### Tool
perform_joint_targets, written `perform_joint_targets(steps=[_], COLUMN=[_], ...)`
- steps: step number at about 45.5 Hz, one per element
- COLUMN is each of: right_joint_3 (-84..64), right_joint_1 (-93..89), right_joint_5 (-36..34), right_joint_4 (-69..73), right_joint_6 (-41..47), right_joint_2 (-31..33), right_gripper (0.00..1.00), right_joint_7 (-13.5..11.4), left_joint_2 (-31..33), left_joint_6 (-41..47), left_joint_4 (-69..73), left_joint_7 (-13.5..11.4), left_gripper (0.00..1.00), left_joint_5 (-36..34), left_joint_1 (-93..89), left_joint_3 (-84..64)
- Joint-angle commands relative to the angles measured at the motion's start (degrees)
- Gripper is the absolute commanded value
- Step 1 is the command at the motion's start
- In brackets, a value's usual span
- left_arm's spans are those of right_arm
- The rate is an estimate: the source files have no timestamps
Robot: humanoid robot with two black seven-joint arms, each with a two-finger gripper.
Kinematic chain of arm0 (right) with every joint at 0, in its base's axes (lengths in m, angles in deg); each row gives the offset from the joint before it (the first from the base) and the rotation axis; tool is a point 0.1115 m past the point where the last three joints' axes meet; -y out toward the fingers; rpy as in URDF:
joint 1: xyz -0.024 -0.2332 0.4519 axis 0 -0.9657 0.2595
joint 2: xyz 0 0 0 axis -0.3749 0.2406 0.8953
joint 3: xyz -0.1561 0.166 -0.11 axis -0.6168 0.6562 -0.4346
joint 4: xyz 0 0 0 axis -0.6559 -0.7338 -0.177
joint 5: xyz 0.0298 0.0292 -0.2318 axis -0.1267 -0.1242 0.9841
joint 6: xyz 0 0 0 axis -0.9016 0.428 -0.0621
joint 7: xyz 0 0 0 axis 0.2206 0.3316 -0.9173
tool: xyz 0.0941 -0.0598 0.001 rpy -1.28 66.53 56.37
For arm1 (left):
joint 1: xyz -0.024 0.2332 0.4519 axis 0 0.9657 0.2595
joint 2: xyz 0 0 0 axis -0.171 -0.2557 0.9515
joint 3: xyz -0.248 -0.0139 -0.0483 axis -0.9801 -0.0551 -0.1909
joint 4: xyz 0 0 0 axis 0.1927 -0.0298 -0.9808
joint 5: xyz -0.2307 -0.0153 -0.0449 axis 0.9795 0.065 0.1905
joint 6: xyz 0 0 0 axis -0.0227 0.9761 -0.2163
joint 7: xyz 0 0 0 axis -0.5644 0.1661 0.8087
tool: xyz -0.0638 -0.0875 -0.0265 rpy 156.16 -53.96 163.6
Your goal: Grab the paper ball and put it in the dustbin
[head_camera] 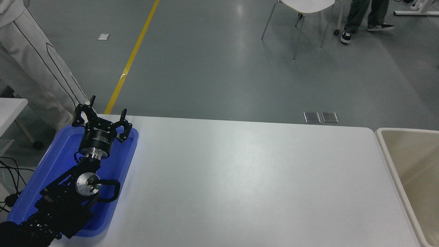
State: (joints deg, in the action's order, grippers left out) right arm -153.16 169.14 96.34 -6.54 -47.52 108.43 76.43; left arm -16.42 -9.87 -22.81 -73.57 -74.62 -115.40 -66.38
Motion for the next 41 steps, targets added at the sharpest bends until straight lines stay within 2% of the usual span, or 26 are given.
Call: perform_joint_targets(steps=[1,19,25,41], right_joint_3=[16.94,28.28,34.16,43.92], right_joint_1=[-22.04,-43.84,-48.68,-59.67], right_joint_5=[0.01,-1.04,-1.04,-1.04], right_joint_4=[-9.40,-18.37,-21.53,-37.00], right_joint_6=[-8.10,-24.10,-26.04,-29.11], right_joint_2=[-0.81,-11.71,-13.38,-23.39], right_gripper=[0.00,0.00,0.00,0.00], right_joint_7=[-0.01,-0.10,-0.10,-0.01], left_joint_2=[-0.02,-0.03,-0.02,-0.03], left_joint_6=[0.01,0.01,0.01,0.01], left_joint_4=[0.00,0.00,0.00,0.00], left_joint_7=[-0.02,-0.02,-0.02,-0.02], left_gripper=[1.00,1.00,1.00,1.00], left_joint_5=[0.00,0.00,0.00,0.00], left_joint_1=[0.00,0.00,0.00,0.00], left_joint_3=[0.00,0.00,0.00,0.00])
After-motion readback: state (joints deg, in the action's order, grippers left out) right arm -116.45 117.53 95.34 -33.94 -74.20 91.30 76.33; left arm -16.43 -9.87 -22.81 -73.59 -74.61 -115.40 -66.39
